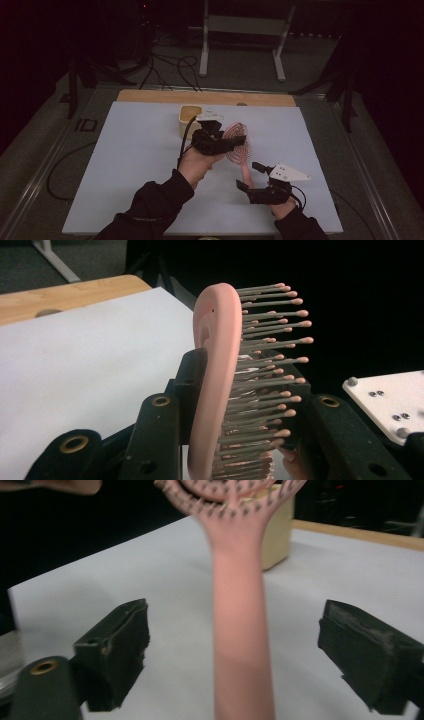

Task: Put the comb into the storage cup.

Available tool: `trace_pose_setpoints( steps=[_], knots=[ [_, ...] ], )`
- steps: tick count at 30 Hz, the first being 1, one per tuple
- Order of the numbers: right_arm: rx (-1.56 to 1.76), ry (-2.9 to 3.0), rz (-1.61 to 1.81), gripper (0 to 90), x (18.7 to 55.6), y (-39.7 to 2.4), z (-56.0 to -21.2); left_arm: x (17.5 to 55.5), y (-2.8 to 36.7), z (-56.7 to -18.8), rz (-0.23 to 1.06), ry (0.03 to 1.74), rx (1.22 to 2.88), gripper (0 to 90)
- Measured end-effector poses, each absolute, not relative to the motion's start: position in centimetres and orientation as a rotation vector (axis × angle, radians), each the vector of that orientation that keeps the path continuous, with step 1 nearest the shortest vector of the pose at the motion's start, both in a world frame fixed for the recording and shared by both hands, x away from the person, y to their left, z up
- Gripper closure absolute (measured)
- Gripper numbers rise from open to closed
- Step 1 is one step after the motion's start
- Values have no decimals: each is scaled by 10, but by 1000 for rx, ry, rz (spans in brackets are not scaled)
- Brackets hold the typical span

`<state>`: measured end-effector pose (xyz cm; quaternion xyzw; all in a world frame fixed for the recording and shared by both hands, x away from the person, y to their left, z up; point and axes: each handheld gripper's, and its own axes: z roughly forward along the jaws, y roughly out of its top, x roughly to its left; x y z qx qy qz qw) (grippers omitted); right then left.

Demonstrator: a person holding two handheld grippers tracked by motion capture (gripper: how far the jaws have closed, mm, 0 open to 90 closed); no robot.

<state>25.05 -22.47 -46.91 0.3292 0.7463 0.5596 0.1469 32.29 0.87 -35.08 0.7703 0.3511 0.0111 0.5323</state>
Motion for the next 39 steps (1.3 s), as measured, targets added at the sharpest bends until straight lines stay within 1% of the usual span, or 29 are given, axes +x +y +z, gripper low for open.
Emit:
trace_pose_setpoints(
  steps=[4,17,39],
  knots=[
    [954,2162,1585,96,251,-223,-471,324,15,-349,38,835,1836,658],
    [910,2184,1575,96,253,-225,-472,327,36,-339,97,850,1834,658],
    [877,2211,1595,97,250,-230,-471,343,80,-323,194,927,1780,659]
  ],
)
